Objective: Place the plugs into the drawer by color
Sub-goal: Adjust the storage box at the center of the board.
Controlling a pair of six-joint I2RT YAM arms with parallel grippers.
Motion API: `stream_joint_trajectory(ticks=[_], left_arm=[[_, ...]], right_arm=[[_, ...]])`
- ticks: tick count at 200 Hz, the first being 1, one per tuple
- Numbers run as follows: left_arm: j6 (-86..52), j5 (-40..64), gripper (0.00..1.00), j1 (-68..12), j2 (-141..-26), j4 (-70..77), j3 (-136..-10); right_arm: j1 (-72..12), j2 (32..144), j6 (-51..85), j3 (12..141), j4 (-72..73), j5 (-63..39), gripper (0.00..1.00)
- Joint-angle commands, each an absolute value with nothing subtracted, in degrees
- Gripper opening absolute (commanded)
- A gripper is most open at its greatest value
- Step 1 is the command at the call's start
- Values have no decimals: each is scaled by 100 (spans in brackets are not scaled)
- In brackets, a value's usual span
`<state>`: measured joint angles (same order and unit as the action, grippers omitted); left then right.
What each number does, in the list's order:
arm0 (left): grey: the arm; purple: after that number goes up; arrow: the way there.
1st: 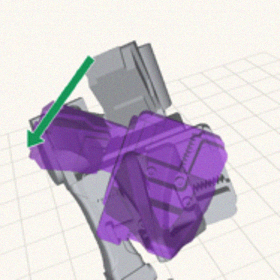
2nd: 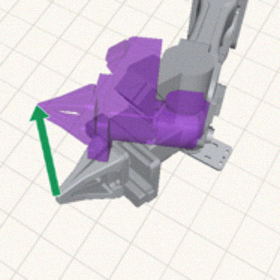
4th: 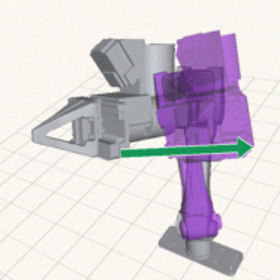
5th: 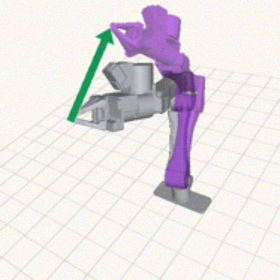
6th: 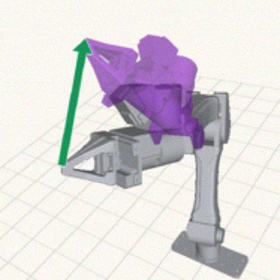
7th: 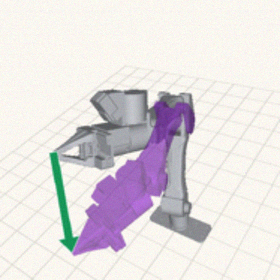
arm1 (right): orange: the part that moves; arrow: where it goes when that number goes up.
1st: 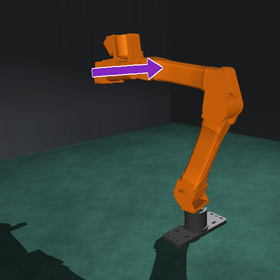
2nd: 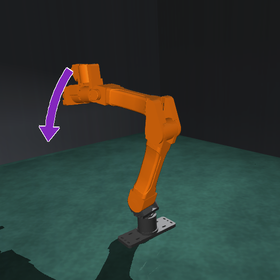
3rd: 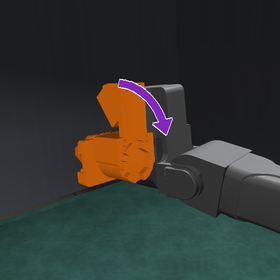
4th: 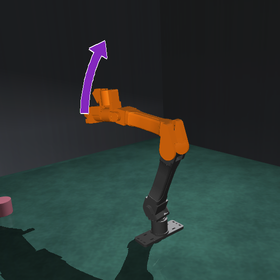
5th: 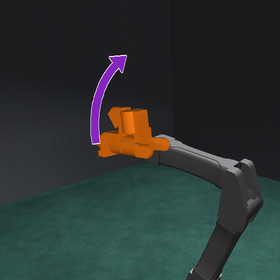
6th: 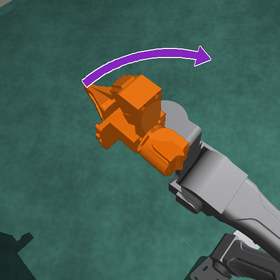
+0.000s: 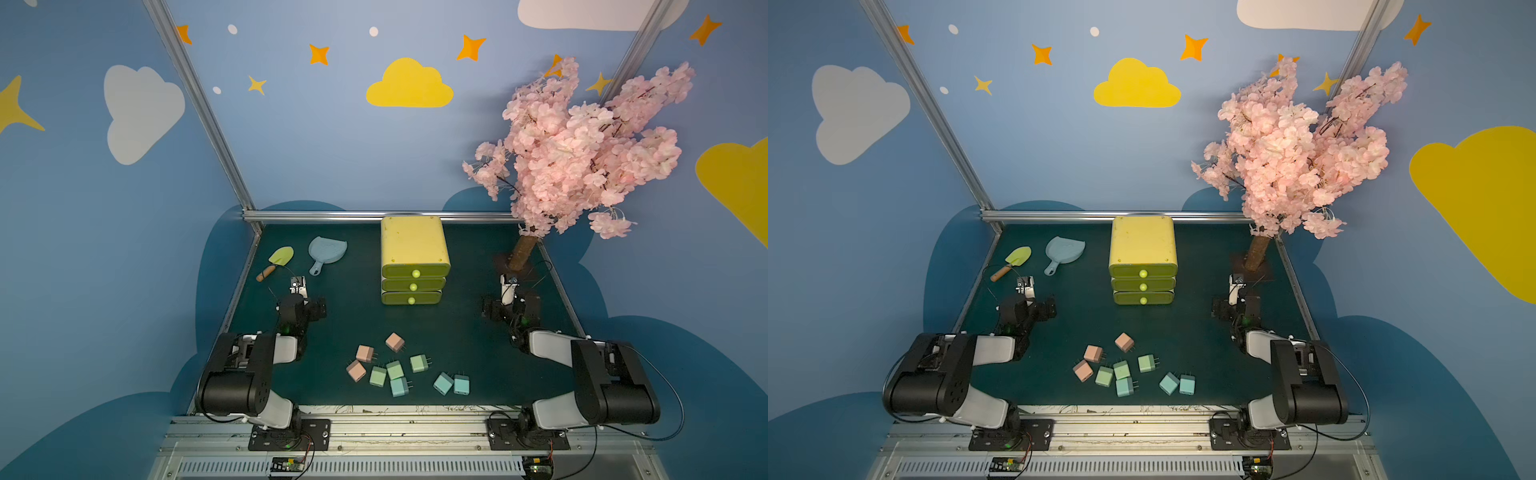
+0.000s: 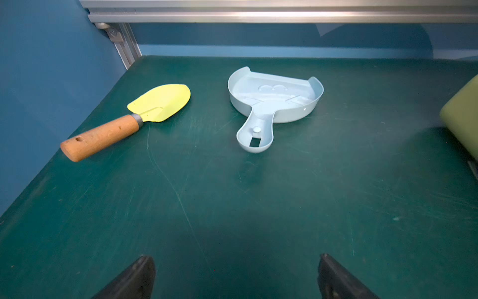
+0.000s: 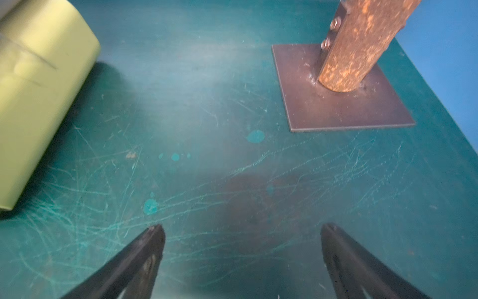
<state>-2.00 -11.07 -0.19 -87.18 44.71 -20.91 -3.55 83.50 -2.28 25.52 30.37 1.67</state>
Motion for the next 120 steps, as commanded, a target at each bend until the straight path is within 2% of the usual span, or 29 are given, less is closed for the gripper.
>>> stream_joint_trajectory(ticks=[1, 18, 100, 120], left_arm=[[-290, -1178, 100, -50, -8799, 4843, -2191], [-314, -901, 100, 66, -8789, 4827, -2187], [-325, -922, 100, 55, -8781, 4790, -2197], [-83, -1425, 100, -205, -8575, 4618, -2350]], right_arm=[[-328, 8447, -316, 2719, 3387, 59, 98], [-326, 8446, -316, 2720, 3390, 62, 98], [-294, 8443, -326, 2735, 3405, 43, 98], [-427, 7894, -184, 2866, 3200, 501, 98]])
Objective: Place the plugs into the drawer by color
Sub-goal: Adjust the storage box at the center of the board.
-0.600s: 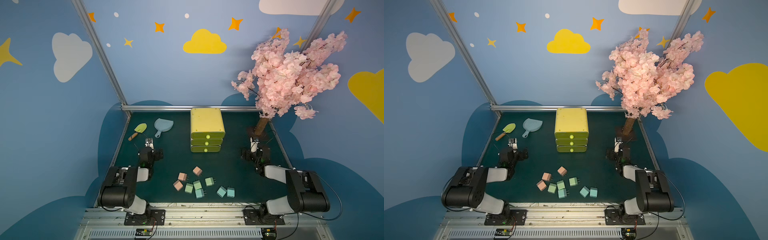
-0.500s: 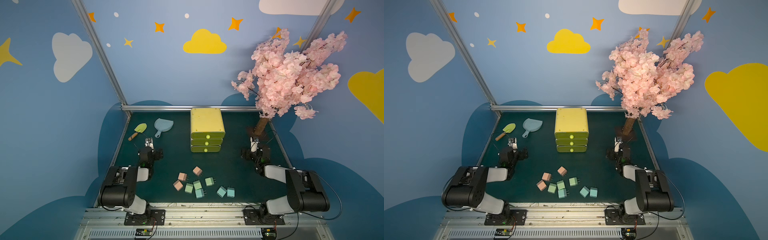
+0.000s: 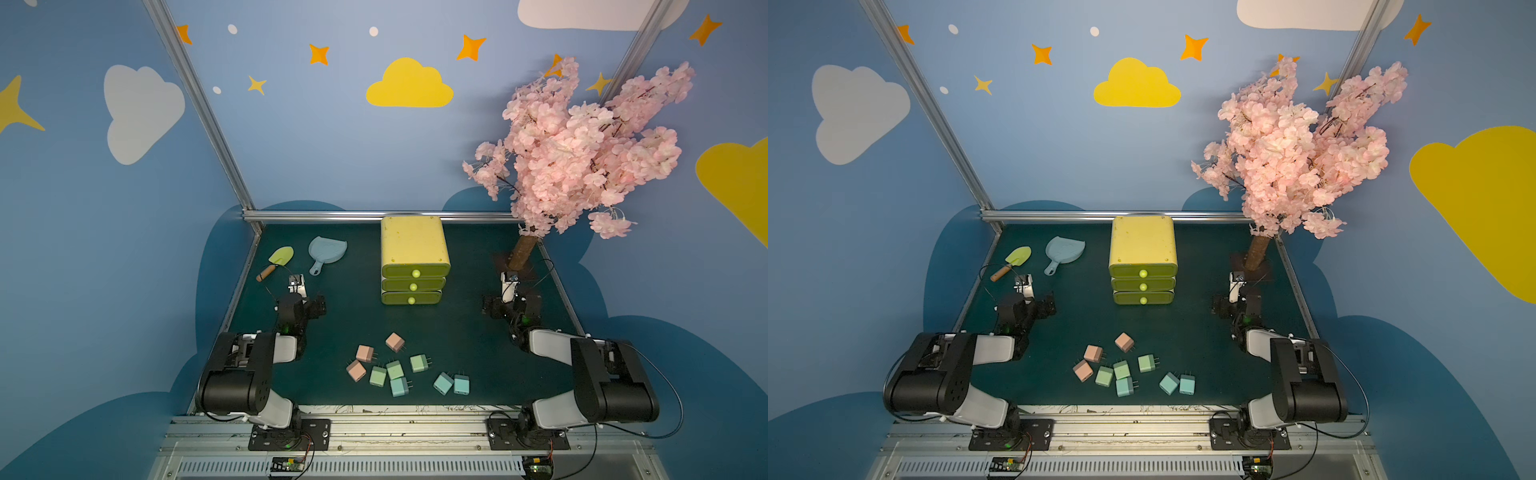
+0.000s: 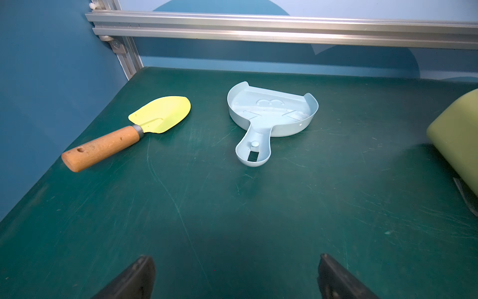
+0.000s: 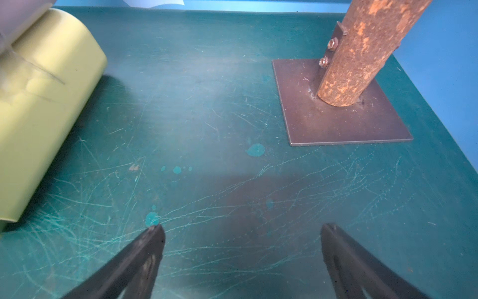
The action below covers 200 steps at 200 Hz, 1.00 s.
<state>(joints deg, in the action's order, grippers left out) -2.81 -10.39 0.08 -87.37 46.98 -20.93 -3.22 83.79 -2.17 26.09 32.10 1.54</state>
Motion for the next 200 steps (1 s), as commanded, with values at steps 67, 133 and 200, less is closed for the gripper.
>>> stream_joint_trajectory(ticks=[67, 133, 200], left_arm=[[-2060, -2472, 100, -1188, -8207, -1849, -6458], [-2152, 520, 100, -1731, -9468, -3012, -9201], [-2615, 2592, 100, -1565, -10387, -3648, -10048]], right_arm=[[-1567, 5931, 1496, 5185, -881, 1171, 98], [-1612, 6949, 2071, 6769, -1786, -1577, 98], [-1603, 8487, 2546, 7484, -1415, -3032, 98]])
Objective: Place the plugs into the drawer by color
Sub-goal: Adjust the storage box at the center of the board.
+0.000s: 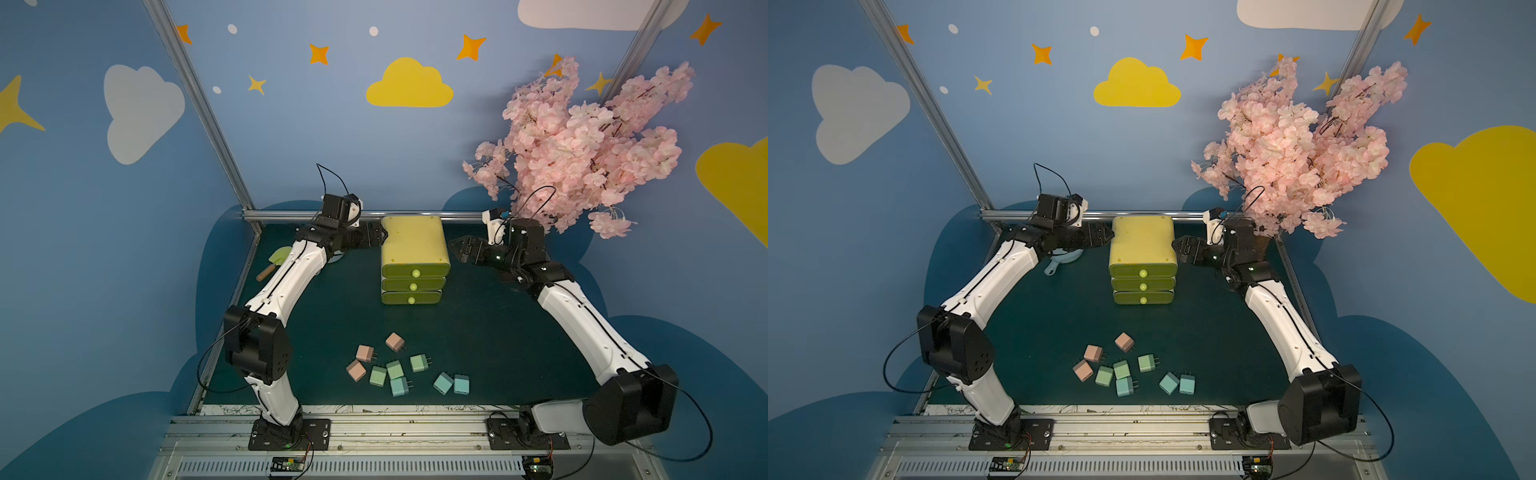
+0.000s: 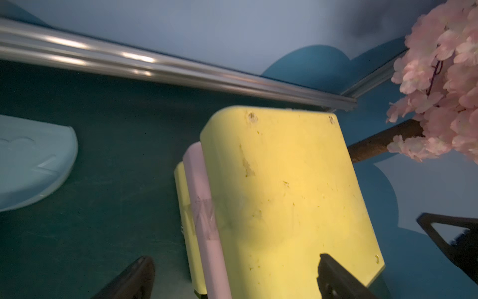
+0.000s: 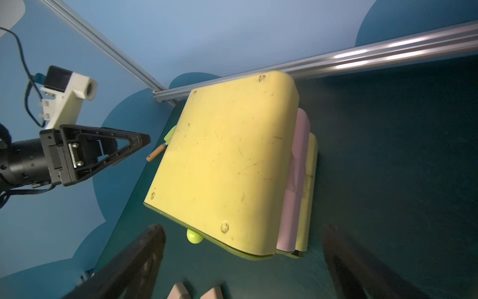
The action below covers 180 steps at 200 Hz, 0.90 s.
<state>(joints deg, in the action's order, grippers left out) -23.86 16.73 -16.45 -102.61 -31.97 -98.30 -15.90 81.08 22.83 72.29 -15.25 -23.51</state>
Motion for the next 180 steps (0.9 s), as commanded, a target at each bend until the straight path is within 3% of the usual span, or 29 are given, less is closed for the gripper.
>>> stream_joint_trajectory(ticks=[1, 88, 141, 180], left_arm=[[-2617, 2610, 100, -1565, -10388, -3648, -10047], [-2775, 3358, 100, -1843, -10143, -3234, -9342], [-2741, 3270, 99, -2011, -9538, -2988, -8712], [-2732, 3071, 99, -2041, -9217, -2962, -8470]], right_arm=[[-1606, 8506, 2543, 7491, -1410, -3041, 98], [-2021, 10288, 1935, 8635, -1345, -3611, 94], [-2498, 11437, 1337, 10309, -1908, -3906, 92], [-2410, 11768, 970, 11549, -2676, -3634, 92]])
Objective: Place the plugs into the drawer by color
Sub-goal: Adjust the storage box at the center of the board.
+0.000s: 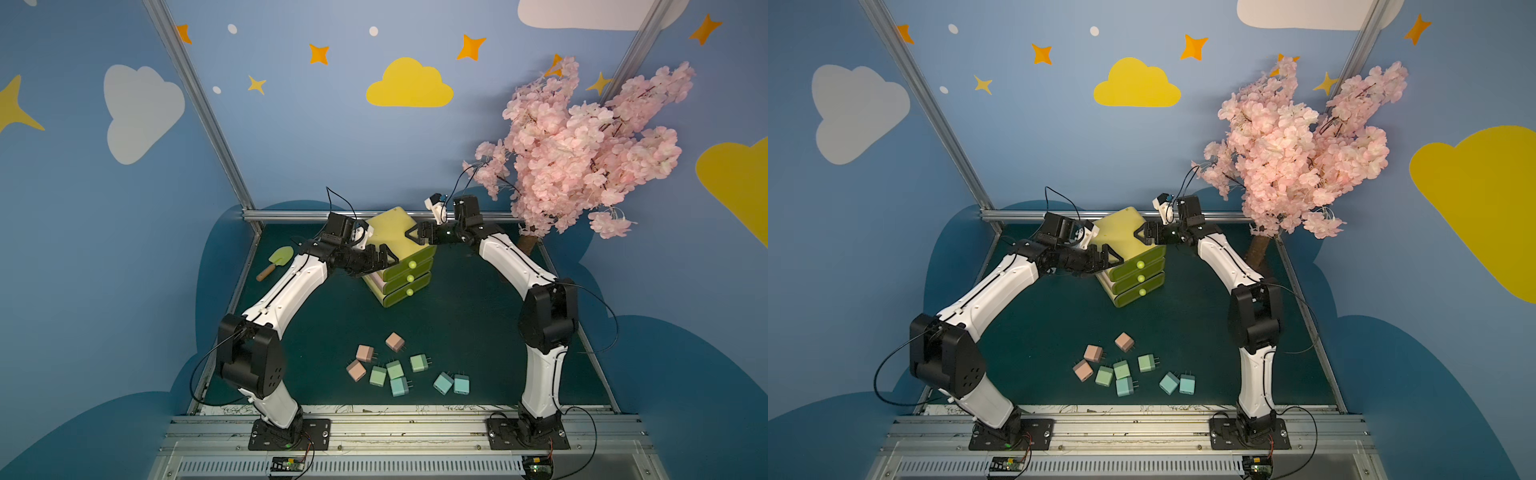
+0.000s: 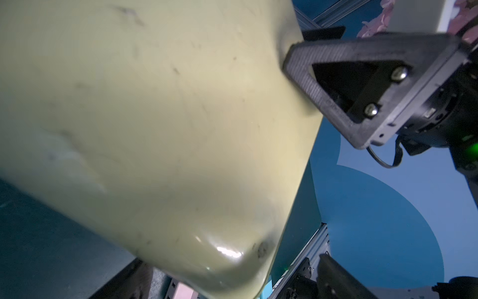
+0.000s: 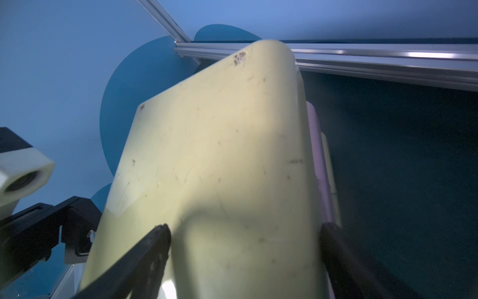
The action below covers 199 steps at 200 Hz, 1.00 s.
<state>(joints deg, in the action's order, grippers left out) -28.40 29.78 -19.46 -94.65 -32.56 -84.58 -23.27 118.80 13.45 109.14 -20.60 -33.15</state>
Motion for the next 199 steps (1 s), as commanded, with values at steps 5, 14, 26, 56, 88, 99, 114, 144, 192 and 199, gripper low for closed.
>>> stream_joint_trajectory(ticks=[5, 14, 26, 56, 88, 99, 114, 144, 192, 199], left_arm=[[-2698, 2990, 99, -2011, -9161, -3001, -8485], [-2695, 2878, 99, -1911, -9066, -3032, -8510], [-2814, 2716, 99, -1688, -8966, -2998, -8534], [-3127, 2203, 100, -1271, -8917, -2921, -8571], [-3155, 2041, 100, -1252, -9343, -3061, -8836], [-3176, 2113, 100, -1265, -9523, -3131, -8950], [-3219, 2234, 100, -1272, -9696, -3129, -9036], [-3251, 2326, 100, -1288, -9877, -3137, -9118], [-3062, 2213, 100, -1236, -9862, -3173, -9116], [-3030, 2237, 100, -1214, -9885, -3156, -9129]], right_arm=[[-2373, 11674, 934, 11590, -2740, -3559, 92], [-2292, 11424, 899, 11542, -2784, -3295, 92], [-2234, 10978, 855, 11296, -2780, -2871, 93], [-2244, 9545, 1631, 9449, -1966, -2023, 93], [-2553, 8336, 2386, 7110, -438, -1909, 90], [-2635, 8256, 2500, 6847, -260, -1989, 90], [-2714, 8331, 2600, 6699, -63, -2056, 90], [-2742, 8939, 2638, 6979, 69, -2371, 89], [-2838, 9901, 2603, 7878, 165, -2869, 81], [-2848, 9968, 2549, 7964, 140, -2913, 80]])
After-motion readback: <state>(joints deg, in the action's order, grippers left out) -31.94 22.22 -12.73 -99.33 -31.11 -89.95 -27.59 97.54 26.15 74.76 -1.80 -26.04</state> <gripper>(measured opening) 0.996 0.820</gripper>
